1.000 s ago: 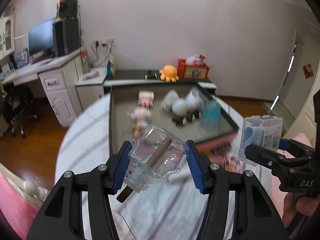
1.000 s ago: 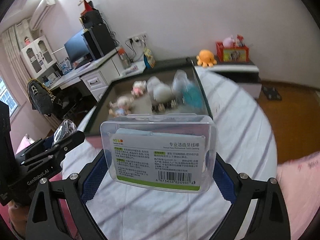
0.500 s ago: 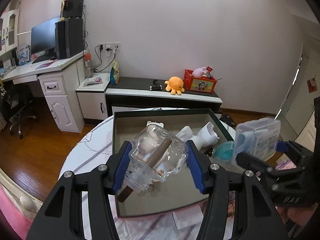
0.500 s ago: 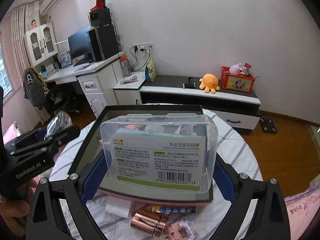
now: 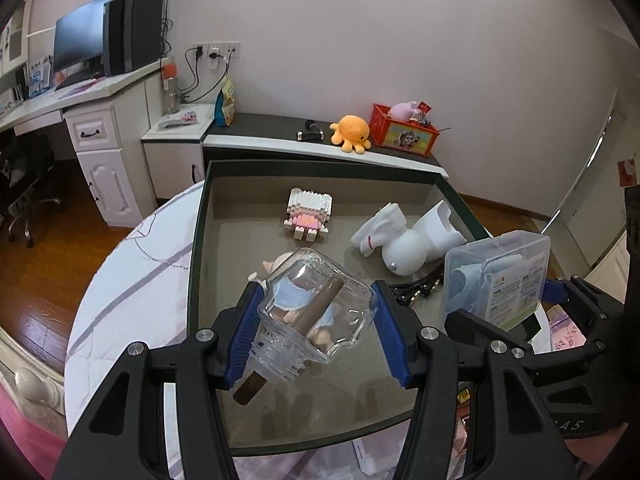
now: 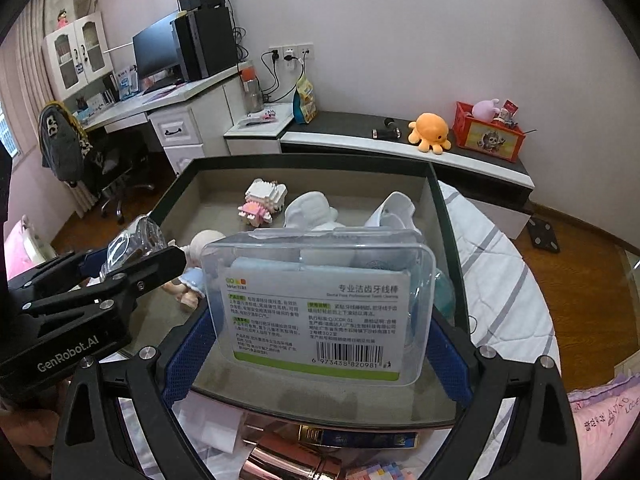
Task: Organize rigid objects
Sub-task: 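Carry the bottle and plastic box over the box and open both tools, then withdraw both tools back from the box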
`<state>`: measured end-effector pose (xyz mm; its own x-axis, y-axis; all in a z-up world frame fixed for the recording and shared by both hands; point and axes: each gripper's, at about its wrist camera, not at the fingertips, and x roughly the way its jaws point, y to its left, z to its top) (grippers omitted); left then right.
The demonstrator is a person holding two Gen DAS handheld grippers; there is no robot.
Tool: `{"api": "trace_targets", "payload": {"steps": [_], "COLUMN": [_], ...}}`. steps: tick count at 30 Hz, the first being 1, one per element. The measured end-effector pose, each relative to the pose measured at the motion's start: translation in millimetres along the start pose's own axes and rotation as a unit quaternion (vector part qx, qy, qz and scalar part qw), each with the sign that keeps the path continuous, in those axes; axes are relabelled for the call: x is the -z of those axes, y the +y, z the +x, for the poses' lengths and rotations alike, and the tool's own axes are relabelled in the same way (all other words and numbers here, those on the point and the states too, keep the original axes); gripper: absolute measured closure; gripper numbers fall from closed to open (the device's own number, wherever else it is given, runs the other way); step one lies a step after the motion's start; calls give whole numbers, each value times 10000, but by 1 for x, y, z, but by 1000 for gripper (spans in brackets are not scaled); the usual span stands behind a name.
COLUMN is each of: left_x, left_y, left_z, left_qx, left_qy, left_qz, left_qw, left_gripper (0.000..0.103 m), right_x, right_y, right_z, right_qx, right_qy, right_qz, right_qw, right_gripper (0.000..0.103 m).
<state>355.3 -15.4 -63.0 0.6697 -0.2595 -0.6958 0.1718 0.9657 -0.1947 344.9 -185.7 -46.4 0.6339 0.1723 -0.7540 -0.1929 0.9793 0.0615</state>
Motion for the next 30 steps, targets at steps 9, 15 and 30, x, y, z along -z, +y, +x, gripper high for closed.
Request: {"api": "trace_targets", "payload": {"steps": [9,15,30], "left_x": [6,5,26], "left_y": [4,8,6], "left_z": [-1,-24,-105], "left_qx": [-219,-436,-661], "left_qy": [19,-334,-862], "left_qz": [9,-32,-122], "left_qw": [9998,9985,9940], "left_gripper": [29,3,0], "right_x": [4,7,17], "right_y": [4,-6,-9], "right_z": [3,-5,-71], "right_qx": [156,-2,-18], "right_qy": [121,90,-544], "right_qz": [-93,112,718], "right_qw": [9998,9999,9959], "right_gripper": [0,0,0]}}
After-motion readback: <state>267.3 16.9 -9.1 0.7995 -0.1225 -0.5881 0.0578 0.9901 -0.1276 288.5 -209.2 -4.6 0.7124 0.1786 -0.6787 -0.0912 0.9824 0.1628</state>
